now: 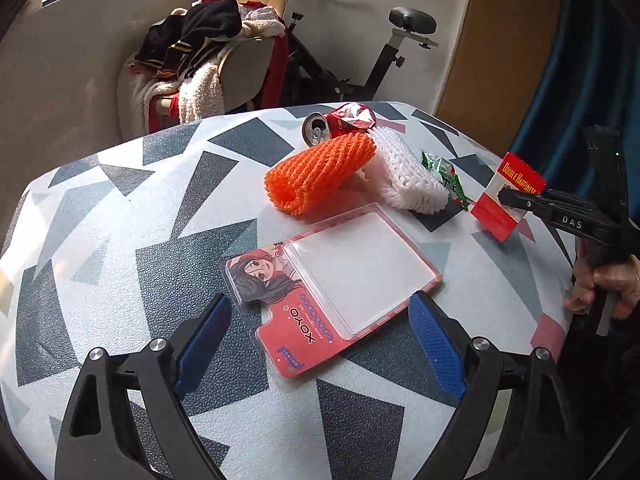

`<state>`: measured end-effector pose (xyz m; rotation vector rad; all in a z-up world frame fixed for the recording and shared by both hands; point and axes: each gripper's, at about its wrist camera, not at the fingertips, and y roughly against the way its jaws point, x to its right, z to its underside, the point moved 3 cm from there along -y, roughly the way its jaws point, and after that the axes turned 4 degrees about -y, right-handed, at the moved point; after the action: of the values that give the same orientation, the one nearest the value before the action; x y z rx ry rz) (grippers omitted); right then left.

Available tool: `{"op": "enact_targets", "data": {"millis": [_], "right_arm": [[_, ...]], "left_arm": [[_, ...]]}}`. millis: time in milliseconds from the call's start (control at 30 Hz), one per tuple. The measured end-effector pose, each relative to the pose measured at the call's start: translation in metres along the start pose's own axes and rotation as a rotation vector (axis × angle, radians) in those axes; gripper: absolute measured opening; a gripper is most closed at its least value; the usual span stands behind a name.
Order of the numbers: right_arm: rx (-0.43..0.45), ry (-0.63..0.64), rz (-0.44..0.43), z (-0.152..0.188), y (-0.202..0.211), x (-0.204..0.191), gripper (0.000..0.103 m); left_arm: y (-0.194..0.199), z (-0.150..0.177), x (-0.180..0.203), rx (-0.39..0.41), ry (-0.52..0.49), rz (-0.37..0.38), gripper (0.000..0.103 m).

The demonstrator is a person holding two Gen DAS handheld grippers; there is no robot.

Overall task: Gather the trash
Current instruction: 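Reach the left gripper to the XOYO card and close on it while the right holds the red box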

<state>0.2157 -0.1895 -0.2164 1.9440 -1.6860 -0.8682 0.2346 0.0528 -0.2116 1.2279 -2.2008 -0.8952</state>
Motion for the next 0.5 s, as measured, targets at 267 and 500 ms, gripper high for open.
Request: {"op": "enact_targets", "data": {"millis": [267,500], "right_arm": [[0.014,-0.056,-0.015,0.004,0.013,0.014,0.026],[0.020,-0.054,-0.008,0.005,0.018,0.020,0.026]], "left_arm": [[-0.044,-0.037,-0.005,0.000,-0.023,0.123,0.080],[-0.075,-0.055,0.011,-0.099,-0.192,0.161,0.084]]}}
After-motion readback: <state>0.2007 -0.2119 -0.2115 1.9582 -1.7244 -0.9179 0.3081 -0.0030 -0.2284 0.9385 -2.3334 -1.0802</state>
